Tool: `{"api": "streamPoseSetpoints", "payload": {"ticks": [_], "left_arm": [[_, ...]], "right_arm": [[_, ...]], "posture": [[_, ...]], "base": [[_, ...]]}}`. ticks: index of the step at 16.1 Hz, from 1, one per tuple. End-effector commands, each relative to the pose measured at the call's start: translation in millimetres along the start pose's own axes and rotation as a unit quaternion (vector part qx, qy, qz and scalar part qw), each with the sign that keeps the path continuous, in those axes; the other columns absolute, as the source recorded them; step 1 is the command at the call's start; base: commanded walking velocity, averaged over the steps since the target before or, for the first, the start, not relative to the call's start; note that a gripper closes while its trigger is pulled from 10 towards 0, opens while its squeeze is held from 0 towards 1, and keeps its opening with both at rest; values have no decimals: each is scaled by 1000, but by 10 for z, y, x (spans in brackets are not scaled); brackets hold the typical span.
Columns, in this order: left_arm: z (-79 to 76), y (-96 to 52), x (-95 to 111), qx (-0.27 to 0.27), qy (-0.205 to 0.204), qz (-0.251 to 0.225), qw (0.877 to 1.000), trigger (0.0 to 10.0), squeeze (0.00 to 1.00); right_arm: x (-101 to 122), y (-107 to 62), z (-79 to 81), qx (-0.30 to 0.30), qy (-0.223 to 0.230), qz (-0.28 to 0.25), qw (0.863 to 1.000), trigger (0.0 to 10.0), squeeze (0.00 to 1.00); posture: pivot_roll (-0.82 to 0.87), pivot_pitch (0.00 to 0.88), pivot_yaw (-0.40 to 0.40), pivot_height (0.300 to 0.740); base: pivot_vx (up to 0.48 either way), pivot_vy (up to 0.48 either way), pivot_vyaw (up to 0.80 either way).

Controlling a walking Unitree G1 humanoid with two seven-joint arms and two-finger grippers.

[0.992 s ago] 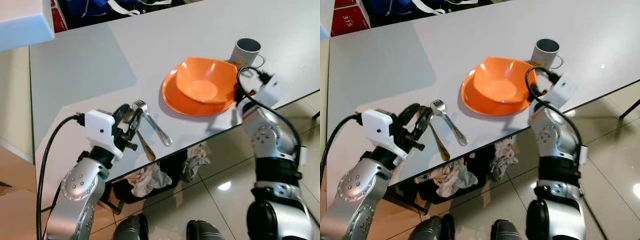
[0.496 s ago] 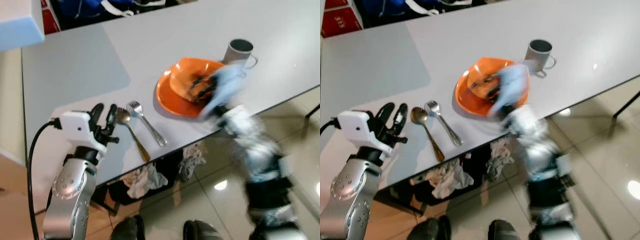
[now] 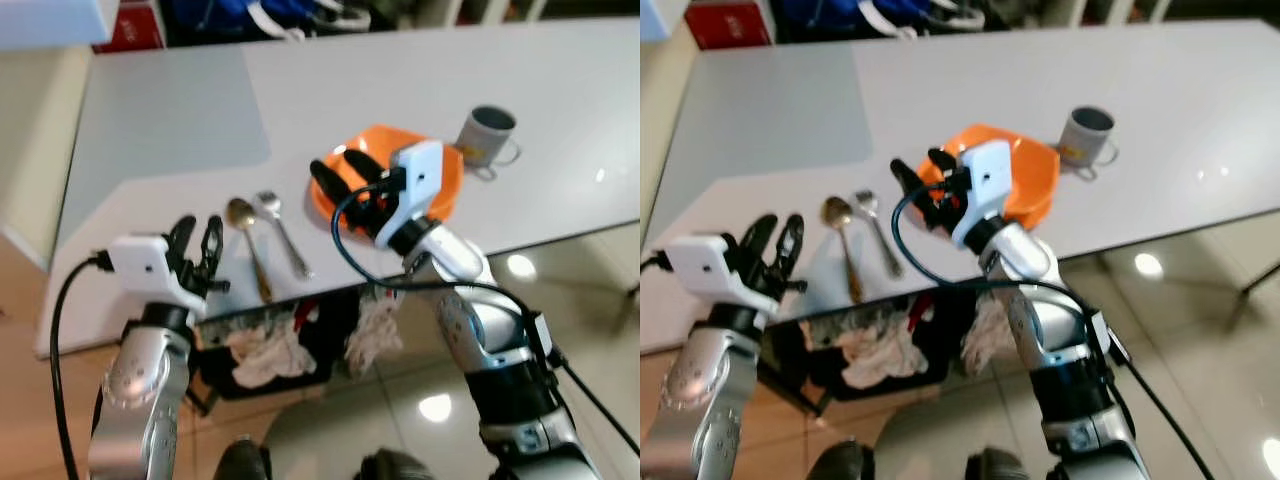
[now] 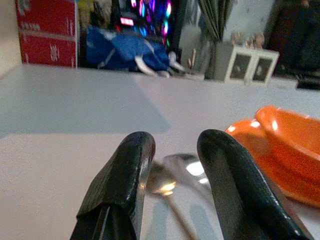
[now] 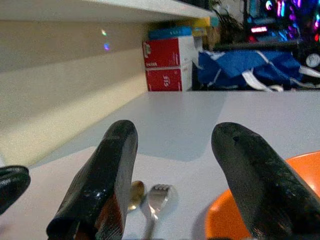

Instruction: Setting the table

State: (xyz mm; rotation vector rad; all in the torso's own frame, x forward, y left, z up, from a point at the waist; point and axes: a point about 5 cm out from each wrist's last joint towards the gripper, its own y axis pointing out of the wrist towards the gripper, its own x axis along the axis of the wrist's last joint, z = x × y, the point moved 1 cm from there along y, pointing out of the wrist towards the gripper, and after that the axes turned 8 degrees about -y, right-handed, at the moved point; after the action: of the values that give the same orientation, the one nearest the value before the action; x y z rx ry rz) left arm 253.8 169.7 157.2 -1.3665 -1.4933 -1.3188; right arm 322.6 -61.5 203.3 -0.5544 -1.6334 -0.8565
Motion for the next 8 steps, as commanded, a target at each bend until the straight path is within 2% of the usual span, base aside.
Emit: {"api": "streamPoseSetpoints", "payload": {"ticks": [1, 2, 4, 5, 8], "left_arm": [[-47, 6, -23, -13, -4, 1, 1000, 10000, 0], [-45, 25, -45, -18, -3, 3, 1000, 10000, 0], [-55, 40, -59, -29, -2, 6, 1000, 10000, 0], [-69, 50, -65, -41, -5, 8, 999, 10000, 0], [-97, 69, -113, -62, -9, 16, 998, 10000, 0]], "right_arm": [[-5, -26, -46, -1, -4, -6, 1000, 10000, 0], [-94, -30, -46, 3, -9, 20, 1000, 10000, 0], [-158, -80, -100, -1, -28, 30, 999, 10000, 0], [-232, -122, -110, -1, -3, 39, 999, 10000, 0], [-443, -238, -142, 3, 11, 68, 998, 10000, 0]], "posture": [[-85, 83, 8, 740], [-88, 75, 12, 740], [-92, 72, 17, 740], [-98, 68, 23, 740], [-114, 57, 28, 740]], "base": [[0, -431, 775], [0, -431, 0], [0, -428, 791], [0, -431, 0], [0, -430, 0]]}}
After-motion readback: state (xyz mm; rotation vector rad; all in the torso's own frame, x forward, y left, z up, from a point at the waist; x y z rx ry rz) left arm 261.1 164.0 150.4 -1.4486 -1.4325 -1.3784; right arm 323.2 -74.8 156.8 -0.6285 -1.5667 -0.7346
